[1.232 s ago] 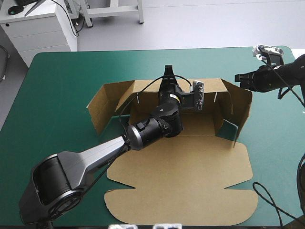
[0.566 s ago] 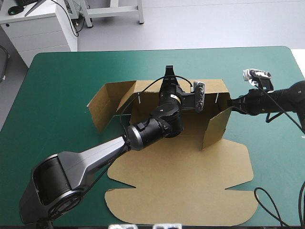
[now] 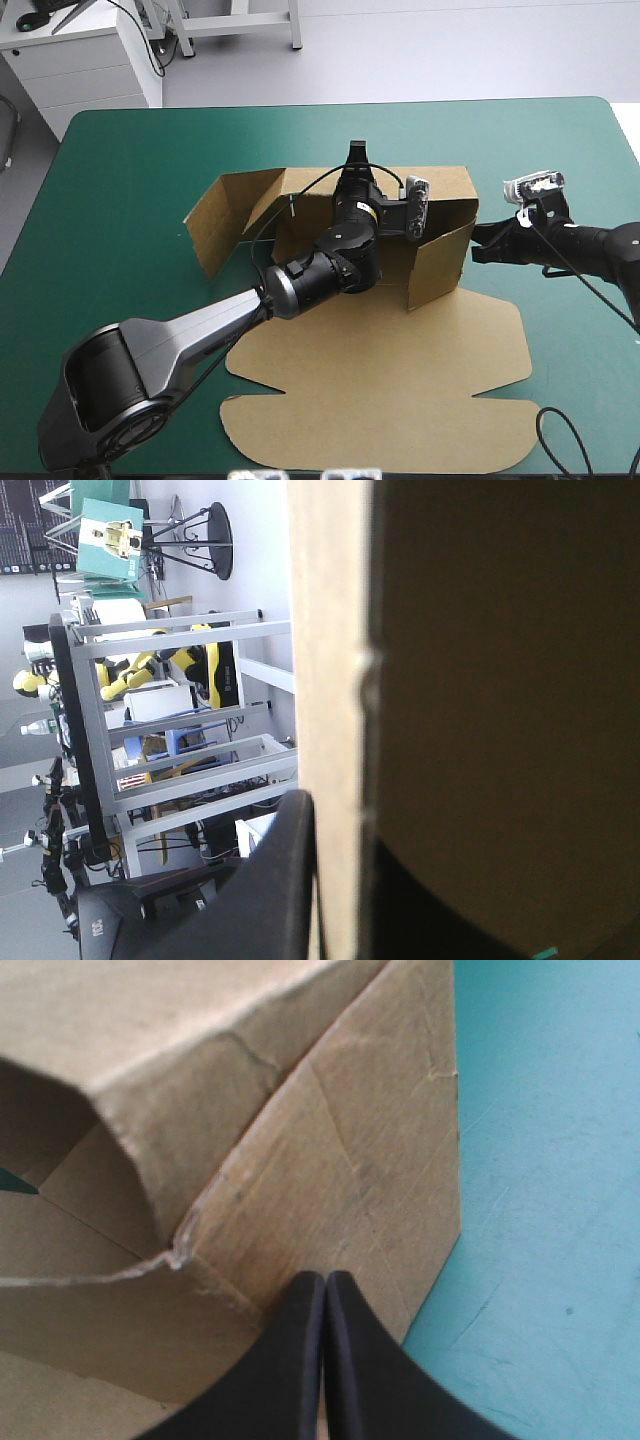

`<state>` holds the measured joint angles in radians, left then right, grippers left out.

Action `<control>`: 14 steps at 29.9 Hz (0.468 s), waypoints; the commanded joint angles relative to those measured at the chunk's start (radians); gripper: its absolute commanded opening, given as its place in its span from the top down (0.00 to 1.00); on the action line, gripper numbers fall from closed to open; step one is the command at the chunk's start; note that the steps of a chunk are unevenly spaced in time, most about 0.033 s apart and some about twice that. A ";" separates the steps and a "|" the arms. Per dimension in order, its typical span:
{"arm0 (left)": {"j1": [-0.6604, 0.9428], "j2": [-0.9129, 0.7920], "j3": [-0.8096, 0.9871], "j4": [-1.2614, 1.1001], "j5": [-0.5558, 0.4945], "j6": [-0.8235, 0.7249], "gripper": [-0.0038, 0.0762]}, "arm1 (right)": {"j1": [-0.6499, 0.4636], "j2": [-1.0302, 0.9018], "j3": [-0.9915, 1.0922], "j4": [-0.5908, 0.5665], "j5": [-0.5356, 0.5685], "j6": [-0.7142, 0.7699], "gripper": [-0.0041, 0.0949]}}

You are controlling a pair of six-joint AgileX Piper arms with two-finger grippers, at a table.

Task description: Fold the box

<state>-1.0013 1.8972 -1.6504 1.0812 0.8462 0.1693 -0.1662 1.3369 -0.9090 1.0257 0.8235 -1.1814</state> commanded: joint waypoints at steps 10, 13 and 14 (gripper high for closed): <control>-0.011 -0.039 -0.011 -0.028 -0.008 -0.004 0.96 | -0.002 -0.048 -0.013 -0.136 -0.009 -0.128 0.81; -0.011 -0.039 -0.011 -0.028 -0.008 -0.004 0.96 | -0.002 -0.046 -0.013 -0.123 -0.010 -0.187 0.68; -0.011 -0.039 -0.011 -0.028 -0.008 -0.004 0.96 | -0.002 -0.046 -0.013 -0.122 -0.010 -0.199 0.65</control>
<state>-1.0013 1.8972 -1.6485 1.0834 0.8451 0.1693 -0.1662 1.3219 -0.9008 0.8588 0.8204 -1.3281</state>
